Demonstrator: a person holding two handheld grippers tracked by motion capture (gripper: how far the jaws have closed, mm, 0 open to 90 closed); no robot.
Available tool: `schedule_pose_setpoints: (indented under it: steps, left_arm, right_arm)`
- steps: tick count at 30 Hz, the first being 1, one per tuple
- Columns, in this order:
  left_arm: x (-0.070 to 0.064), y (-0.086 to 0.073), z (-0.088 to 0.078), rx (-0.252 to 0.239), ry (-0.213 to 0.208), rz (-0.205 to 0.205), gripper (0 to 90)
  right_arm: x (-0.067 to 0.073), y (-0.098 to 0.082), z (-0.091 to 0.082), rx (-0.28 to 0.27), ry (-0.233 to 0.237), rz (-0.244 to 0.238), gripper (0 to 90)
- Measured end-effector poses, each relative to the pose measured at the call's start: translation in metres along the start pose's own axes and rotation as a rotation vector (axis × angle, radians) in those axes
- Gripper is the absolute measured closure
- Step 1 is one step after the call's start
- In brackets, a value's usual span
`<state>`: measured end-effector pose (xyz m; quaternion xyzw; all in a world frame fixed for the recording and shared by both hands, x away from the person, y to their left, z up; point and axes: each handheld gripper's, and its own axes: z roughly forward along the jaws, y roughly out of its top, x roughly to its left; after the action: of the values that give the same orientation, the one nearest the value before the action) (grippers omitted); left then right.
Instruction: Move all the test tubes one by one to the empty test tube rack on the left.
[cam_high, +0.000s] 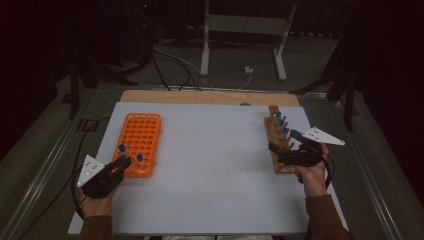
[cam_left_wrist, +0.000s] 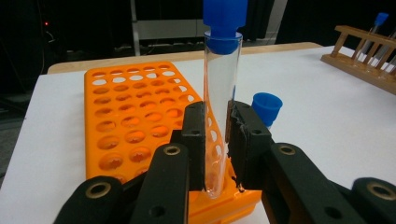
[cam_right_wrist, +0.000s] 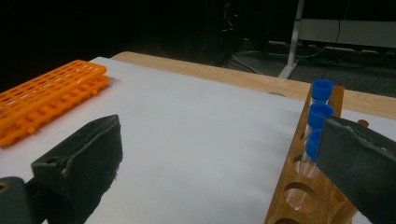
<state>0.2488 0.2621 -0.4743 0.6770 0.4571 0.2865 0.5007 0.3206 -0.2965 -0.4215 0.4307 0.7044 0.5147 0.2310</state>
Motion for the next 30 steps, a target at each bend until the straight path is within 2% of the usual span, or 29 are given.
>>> schedule_pose_setpoints:
  steps: [2, 8, 15, 26, 30]
  left_arm:
    - [-0.001, 0.000, 0.003, 0.006, -0.001, 0.007, 78.0]
    - [-0.001, 0.000, 0.008, 0.007, -0.010, -0.004, 78.0]
    - [0.001, -0.002, 0.016, 0.036, -0.013, 0.004, 78.0]
    - [0.004, -0.008, 0.023, 0.109, -0.029, 0.007, 78.1]
    - [0.003, -0.010, 0.024, 0.141, -0.031, 0.026, 78.1]
  right_arm:
    - [0.000, 0.000, 0.000, 0.000, 0.000, -0.001, 1.1]
    - [0.000, 0.000, 0.000, 0.000, 0.002, 0.000, 1.1]
    - [0.000, 0.000, 0.000, -0.003, 0.002, 0.005, 1.0]
    - [0.000, 0.000, -0.001, -0.005, 0.005, 0.005, 1.1]
    - [0.000, 0.000, -0.001, -0.006, 0.006, 0.005, 1.1]
